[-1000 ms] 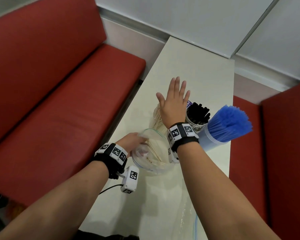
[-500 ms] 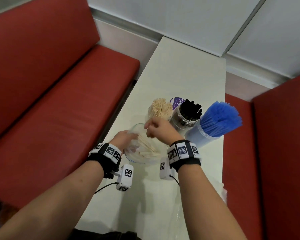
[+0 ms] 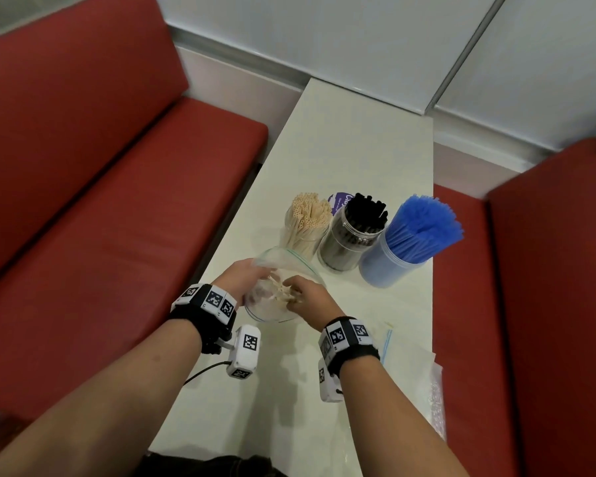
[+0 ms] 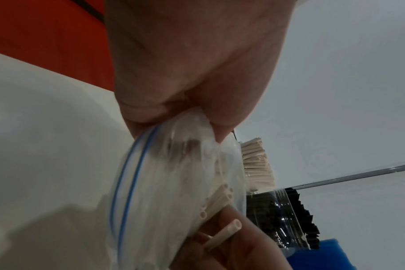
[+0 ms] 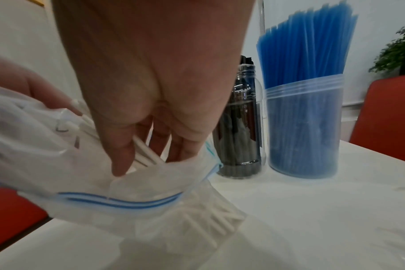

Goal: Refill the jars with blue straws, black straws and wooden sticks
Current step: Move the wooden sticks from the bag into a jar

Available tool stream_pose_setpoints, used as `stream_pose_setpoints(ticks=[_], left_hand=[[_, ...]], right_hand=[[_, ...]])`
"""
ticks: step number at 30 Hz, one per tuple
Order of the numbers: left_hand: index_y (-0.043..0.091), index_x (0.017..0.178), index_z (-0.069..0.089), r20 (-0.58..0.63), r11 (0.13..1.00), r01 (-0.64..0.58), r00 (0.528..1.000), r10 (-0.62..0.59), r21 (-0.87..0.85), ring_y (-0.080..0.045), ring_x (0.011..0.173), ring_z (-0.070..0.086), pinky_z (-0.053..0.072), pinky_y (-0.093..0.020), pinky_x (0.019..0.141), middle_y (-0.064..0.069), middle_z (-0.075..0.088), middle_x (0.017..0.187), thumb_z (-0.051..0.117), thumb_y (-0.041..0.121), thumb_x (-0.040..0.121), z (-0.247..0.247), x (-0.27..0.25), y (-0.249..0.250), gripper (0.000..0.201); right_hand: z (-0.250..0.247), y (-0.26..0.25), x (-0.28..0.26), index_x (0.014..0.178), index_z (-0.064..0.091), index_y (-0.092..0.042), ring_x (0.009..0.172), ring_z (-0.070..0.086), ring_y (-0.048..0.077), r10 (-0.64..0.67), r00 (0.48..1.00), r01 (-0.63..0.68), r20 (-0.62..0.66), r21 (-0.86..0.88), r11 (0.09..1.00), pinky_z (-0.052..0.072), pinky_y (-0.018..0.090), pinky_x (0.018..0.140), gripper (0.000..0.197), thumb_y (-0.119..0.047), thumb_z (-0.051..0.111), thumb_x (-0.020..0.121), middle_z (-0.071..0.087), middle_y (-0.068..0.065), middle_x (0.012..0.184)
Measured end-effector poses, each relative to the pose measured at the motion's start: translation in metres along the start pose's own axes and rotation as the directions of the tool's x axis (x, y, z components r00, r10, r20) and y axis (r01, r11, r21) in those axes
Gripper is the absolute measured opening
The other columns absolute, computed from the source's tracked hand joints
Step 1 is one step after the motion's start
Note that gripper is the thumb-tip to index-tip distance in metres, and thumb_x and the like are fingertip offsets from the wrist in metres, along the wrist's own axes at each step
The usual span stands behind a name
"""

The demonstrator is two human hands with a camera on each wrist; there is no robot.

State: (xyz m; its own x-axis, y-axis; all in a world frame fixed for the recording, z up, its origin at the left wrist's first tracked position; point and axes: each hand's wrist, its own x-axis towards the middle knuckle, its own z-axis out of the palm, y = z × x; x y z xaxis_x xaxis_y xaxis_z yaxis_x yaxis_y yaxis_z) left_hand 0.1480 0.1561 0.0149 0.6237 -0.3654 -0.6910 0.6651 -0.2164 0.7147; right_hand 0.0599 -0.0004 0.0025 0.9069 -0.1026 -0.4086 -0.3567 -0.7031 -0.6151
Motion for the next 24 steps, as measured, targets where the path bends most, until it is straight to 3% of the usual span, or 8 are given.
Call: stream_pose_setpoints(ticks=[4, 7, 10, 13, 16, 19, 22, 24], left_hand=[[0.002, 0.121, 0.067, -0.001, 1.0, -0.006, 1.0, 0.006, -0.027, -0.029, 0.074, 0.064, 0.05, -0.031, 0.063, -0.014, 0.076, 0.099, 0.066, 0.009, 0.095, 0.001, -0.004, 0.002, 0.027], [0.004, 0.122, 0.068, -0.002, 0.999, -0.029, 1.0, 0.029, -0.025, -0.035, 0.094, 0.068, 0.054, -0.04, 0.082, -0.024, 0.071, 0.12, 0.065, 0.01, 0.096, 0.001, -0.005, 0.003, 0.027], [0.002, 0.123, 0.067, -0.021, 0.999, -0.035, 0.999, 0.034, -0.033, -0.039, 0.109, 0.068, 0.053, -0.046, 0.097, -0.024, 0.069, 0.123, 0.064, 0.013, 0.097, 0.0, -0.005, 0.002, 0.028], [0.002, 0.122, 0.068, -0.034, 0.998, -0.04, 0.999, 0.038, -0.052, -0.037, 0.104, 0.069, 0.055, -0.043, 0.091, -0.025, 0.07, 0.121, 0.064, 0.01, 0.096, -0.001, -0.006, 0.003, 0.027], [0.003, 0.119, 0.069, -0.022, 0.998, -0.028, 0.999, 0.027, -0.055, -0.032, 0.093, 0.067, 0.054, -0.036, 0.079, -0.023, 0.07, 0.118, 0.065, 0.012, 0.096, 0.001, -0.006, 0.006, 0.025], [-0.001, 0.123, 0.067, -0.02, 0.999, -0.019, 1.0, 0.018, -0.05, -0.032, 0.093, 0.064, 0.052, -0.04, 0.083, -0.025, 0.069, 0.117, 0.067, 0.016, 0.096, 0.002, -0.004, 0.007, 0.033], [-0.003, 0.126, 0.064, -0.016, 0.999, -0.011, 1.0, 0.011, -0.048, -0.031, 0.092, 0.061, 0.046, -0.04, 0.081, -0.02, 0.066, 0.11, 0.068, 0.018, 0.096, 0.005, -0.003, 0.006, 0.037], [-0.003, 0.126, 0.063, -0.013, 0.997, -0.007, 1.0, 0.006, -0.071, -0.03, 0.082, 0.062, 0.045, -0.037, 0.073, -0.019, 0.067, 0.108, 0.067, 0.016, 0.096, 0.007, -0.004, 0.008, 0.035]], right_hand=[[0.002, 0.003, -0.003, 0.101, 0.063, 0.001, 0.098, 0.058, 0.034, -0.037, 0.998, 0.039, -0.059, 0.035, 0.999, 0.041, 0.038, 0.081, 0.011, -0.007, 0.061, 0.095, 0.067, 0.021, 0.102], [0.001, 0.002, -0.004, 0.098, 0.058, -0.005, 0.095, 0.057, 0.03, -0.044, 0.994, 0.058, -0.103, 0.142, 0.988, 0.042, 0.036, 0.08, 0.005, -0.01, 0.056, 0.1, 0.065, 0.015, 0.101], [-0.002, 0.0, -0.005, 0.101, 0.06, -0.013, 0.091, 0.056, 0.022, -0.051, 0.988, 0.081, -0.147, 0.203, 0.976, 0.039, 0.028, 0.073, 0.005, -0.014, 0.055, 0.101, 0.064, 0.004, 0.098], [-0.005, 0.002, -0.005, 0.101, 0.066, -0.017, 0.088, 0.058, 0.017, -0.034, 0.983, 0.082, -0.181, 0.26, 0.962, 0.04, 0.027, 0.074, 0.008, -0.018, 0.058, 0.099, 0.066, -0.002, 0.093], [-0.01, 0.002, -0.004, 0.101, 0.069, -0.021, 0.094, 0.062, 0.015, -0.011, 0.981, 0.072, -0.193, 0.311, 0.948, 0.044, 0.028, 0.081, 0.012, -0.018, 0.058, 0.099, 0.07, -0.003, 0.098], [-0.014, -0.001, -0.003, 0.095, 0.066, -0.024, 0.098, 0.065, 0.019, 0.009, 0.979, 0.071, -0.205, 0.379, 0.923, 0.049, 0.033, 0.084, 0.014, -0.019, 0.055, 0.101, 0.073, 0.002, 0.102], [-0.022, -0.007, -0.002, 0.093, 0.057, -0.03, 0.085, 0.062, -0.002, -0.005, 0.969, 0.11, -0.246, 0.414, 0.904, 0.046, 0.014, 0.071, 0.016, -0.021, 0.05, 0.104, 0.071, -0.007, 0.091], [-0.031, -0.012, 0.002, 0.099, 0.052, -0.028, 0.081, 0.06, -0.008, -0.02, 0.961, 0.142, -0.275, 0.43, 0.892, 0.041, 0.004, 0.071, 0.014, -0.016, 0.046, 0.104, 0.069, -0.006, 0.093]])
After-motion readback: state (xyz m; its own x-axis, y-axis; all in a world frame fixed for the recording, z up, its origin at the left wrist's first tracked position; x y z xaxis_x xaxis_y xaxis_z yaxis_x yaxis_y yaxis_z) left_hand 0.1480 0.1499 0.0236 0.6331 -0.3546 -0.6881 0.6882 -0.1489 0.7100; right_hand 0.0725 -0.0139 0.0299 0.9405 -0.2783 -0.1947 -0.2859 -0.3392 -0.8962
